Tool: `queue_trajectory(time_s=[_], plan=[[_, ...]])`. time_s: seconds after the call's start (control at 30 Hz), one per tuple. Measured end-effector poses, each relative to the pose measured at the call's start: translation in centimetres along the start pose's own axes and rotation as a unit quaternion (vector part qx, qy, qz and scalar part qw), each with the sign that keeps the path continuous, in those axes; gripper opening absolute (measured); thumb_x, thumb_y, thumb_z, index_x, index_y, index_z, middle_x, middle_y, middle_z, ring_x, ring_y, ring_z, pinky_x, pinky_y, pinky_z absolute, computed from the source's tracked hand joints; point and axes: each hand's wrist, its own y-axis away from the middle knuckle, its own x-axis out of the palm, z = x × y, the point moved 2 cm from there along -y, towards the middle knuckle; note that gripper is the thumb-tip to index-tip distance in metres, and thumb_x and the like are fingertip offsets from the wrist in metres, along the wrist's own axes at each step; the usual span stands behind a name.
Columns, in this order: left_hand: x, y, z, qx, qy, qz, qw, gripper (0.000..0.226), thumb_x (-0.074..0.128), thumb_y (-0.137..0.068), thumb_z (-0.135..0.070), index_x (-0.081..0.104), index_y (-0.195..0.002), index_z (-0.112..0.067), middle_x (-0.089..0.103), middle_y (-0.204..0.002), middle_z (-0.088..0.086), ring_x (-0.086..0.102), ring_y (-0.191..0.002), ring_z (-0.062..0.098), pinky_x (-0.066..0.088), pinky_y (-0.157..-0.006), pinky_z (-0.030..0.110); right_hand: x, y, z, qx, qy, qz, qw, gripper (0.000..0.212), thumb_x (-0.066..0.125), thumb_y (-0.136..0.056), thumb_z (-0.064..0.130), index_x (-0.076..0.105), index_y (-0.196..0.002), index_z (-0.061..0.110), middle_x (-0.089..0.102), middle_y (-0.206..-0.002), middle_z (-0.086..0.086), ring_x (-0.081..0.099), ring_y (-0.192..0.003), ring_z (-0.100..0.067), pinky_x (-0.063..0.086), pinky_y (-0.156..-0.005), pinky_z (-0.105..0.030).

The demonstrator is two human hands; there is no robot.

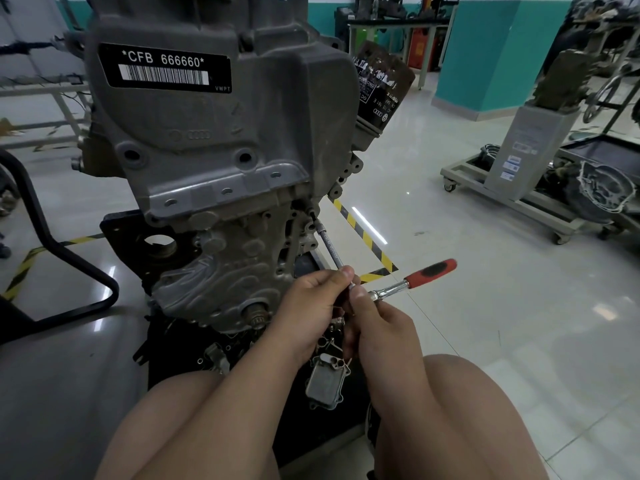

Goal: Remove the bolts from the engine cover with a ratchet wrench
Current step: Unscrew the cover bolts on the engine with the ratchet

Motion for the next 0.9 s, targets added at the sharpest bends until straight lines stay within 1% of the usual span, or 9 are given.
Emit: queue_trajectory(time_s=[0.13, 0.23, 0.43, 0.5, 0.57, 0.6, 0.67, 0.73, 0.9], plan=[[-0.2, -0.2, 0.3, -0.006, -0.014, -0.032, 0.999, 0.03, 0.059, -0.093, -0.033, 0.075, -0.069, -0.024, 0.065, -0.064, -0.003, 0.058, -0.055, 0.01, 0.044, -0.057, 0.029, -0.4, 0.1, 0.4, -0.038, 0.051, -0.01, 0.998, 0.036, 0.064, -0.091, 0.032, 0.062, -0.065, 0.008, 0.056, -0.046, 0.0, 0.048, -0.038, -0.008, 0.037, -0.039, -0.017], [-0.1, -0.3, 0.4, -0.006, -0.013, -0.035, 0.999, 0.029, 0.06, -0.093, -0.033, 0.075, -0.07, -0.024, 0.066, -0.067, -0.004, 0.059, -0.064, 0.013, 0.045, -0.063, 0.03, -0.6, -0.1, 0.6, -0.057, 0.084, -0.016, 0.995, 0.033, 0.065, -0.088, 0.035, 0.066, -0.068, 0.008, 0.058, -0.048, 0.001, 0.051, -0.042, -0.009, 0.041, -0.042, -0.02], [0.0, -0.1, 0.1, 0.002, 0.0, 0.005, 1.0, 0.03, 0.056, -0.095, -0.035, 0.072, -0.075, -0.019, 0.062, -0.06, 0.004, 0.055, -0.042, 0.011, 0.044, -0.042, 0.02, -0.2, -0.1, 0.2, 0.005, 0.015, 0.001, 1.0, 0.055, 0.043, -0.098, 0.048, 0.062, -0.064, 0.008, 0.055, -0.044, -0.006, 0.047, -0.035, -0.011, 0.035, -0.038, -0.015], [0.1, -0.1, 0.1, 0.005, 0.003, 0.0, 1.0, 0.032, 0.052, -0.097, -0.033, 0.074, -0.079, -0.018, 0.065, -0.064, 0.006, 0.06, -0.049, 0.014, 0.049, -0.051, 0.023, 0.1, -0.4, 0.0, 0.057, -0.019, 0.009, 0.998, 0.062, 0.034, -0.099, 0.054, 0.066, -0.068, 0.01, 0.053, -0.043, -0.007, 0.048, -0.036, -0.016, 0.037, -0.042, -0.021], [0.2, -0.2, 0.2, 0.005, 0.004, 0.003, 1.0, 0.032, 0.05, -0.099, -0.03, 0.075, -0.083, -0.018, 0.069, -0.079, 0.015, 0.067, -0.068, 0.025, 0.053, -0.069, 0.032, 0.4, -0.7, -0.3, 0.105, -0.076, 0.026, 0.991, 0.064, 0.03, -0.1, 0.056, 0.068, -0.086, 0.008, 0.051, -0.042, -0.006, 0.045, -0.035, -0.021, 0.036, -0.043, -0.026], [0.2, -0.2, 0.2, 0.005, 0.011, 0.005, 1.0, 0.032, 0.049, -0.099, -0.028, 0.075, -0.084, -0.018, 0.07, -0.085, 0.017, 0.068, -0.074, 0.027, 0.055, -0.07, 0.034, 0.6, -0.7, -0.4, 0.119, -0.104, 0.036, 0.987, 0.062, 0.029, -0.1, 0.056, 0.067, -0.097, 0.007, 0.049, -0.042, -0.006, 0.042, -0.034, -0.021, 0.036, -0.042, -0.026], [0.1, -0.2, 0.2, 0.005, 0.021, 0.001, 1.0, 0.035, 0.048, -0.1, -0.024, 0.077, -0.08, -0.019, 0.07, -0.081, 0.007, 0.068, -0.071, 0.019, 0.056, -0.06, 0.028, 1.0, -0.6, -0.6, 0.144, -0.147, 0.057, 0.977, 0.065, 0.029, -0.099, 0.058, 0.065, -0.104, 0.005, 0.044, -0.039, -0.007, 0.038, -0.031, -0.02, 0.034, -0.041, -0.026], [0.0, -0.2, 0.1, 0.002, 0.024, 0.001, 1.0, 0.036, 0.049, -0.1, -0.023, 0.077, -0.077, -0.019, 0.069, -0.075, 0.001, 0.067, -0.068, 0.013, 0.055, -0.057, 0.026, 1.2, -0.4, -0.7, 0.17, -0.168, 0.073, 0.968, 0.073, 0.028, -0.098, 0.062, 0.065, -0.1, -0.001, 0.038, -0.037, -0.007, 0.034, -0.03, -0.019, 0.032, -0.041, -0.025], [-0.2, -0.1, 0.3, -0.009, 0.021, -0.009, 1.0, 0.03, 0.056, -0.096, -0.029, 0.076, -0.075, -0.02, 0.066, -0.068, 0.003, 0.06, -0.053, 0.012, 0.048, -0.047, 0.021, 1.3, -0.4, -0.9, 0.183, -0.163, 0.074, 0.967, 0.077, 0.028, -0.095, 0.066, 0.062, -0.074, 0.001, 0.035, -0.036, -0.006, 0.032, -0.029, -0.018, 0.032, -0.039, -0.022]])
